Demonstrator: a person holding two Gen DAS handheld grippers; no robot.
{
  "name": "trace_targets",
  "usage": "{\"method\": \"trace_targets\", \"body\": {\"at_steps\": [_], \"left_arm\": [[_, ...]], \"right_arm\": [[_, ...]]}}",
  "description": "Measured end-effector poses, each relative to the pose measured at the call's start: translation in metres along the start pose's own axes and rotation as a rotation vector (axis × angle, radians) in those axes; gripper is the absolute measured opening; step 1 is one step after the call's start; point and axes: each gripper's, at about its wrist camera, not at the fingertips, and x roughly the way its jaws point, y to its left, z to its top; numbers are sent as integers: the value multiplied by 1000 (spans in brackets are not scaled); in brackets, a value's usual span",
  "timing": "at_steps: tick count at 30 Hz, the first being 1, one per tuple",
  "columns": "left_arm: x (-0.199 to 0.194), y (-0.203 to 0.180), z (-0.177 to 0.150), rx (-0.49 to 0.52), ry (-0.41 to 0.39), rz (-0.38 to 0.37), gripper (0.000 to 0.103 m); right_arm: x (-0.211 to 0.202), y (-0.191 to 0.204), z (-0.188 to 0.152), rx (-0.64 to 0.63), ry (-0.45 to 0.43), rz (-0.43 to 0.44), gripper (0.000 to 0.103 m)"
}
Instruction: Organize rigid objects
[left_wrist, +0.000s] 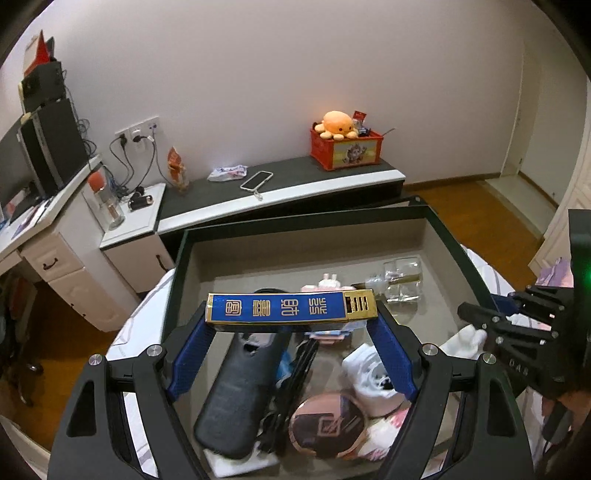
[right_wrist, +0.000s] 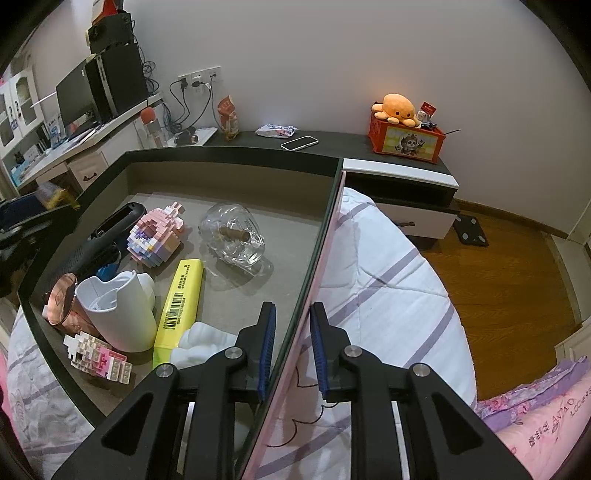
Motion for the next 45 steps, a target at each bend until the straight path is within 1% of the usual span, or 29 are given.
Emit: {"method": "trace_targets", "body": {"at_steps": [8,10,12,14,17,19,24,28,30,33,35,40,42,44,45], "left_arm": [[1,-6,0,1,-11,-6,84],[-2,-6,0,-11,-29,-3,84],[-7,-4,0,-38,-45,5,88],[-13,-2,0,-60,-50,-4,96],[-23,1,-1,-91,-77,0,102],[-28,2,-4,-89,-69,2,103],[-36,8,-14,-92,-57,32,103],[-45,16,-25,-99,-59,81,103],[-49,19,-29,-102,-58,83,103],[-53,24,-40,-93,-37,102,103],[-57,30,-48,-109,-35,116,103],[-72,38,-59,-133,-54,112,103],[-77,35,-59,-126,-59,103,103],[-81,33,-59,-124,-66,95,103],[-83,31,-58,-124,-68,91,103]], "right_arm": [[0,0,0,14,-2,5,19],[0,-1,-1,22,-5,10,20],[-1,-3,-1,34,-6,21,20],[-1,-4,-2,43,-8,32,21],[-1,-5,-2,53,-5,43,22],[-1,-4,-2,52,-2,42,22],[-2,-4,-3,51,9,38,22],[-2,-3,-5,52,19,35,22],[-4,-1,-6,50,23,28,22],[-5,1,-7,41,33,18,22],[-9,2,-7,39,30,16,22],[-18,7,-8,29,19,-13,22],[-28,13,-7,21,-5,-10,28],[-36,22,-5,-2,-22,-19,40],[-41,28,-5,-21,-32,-22,43]]}}
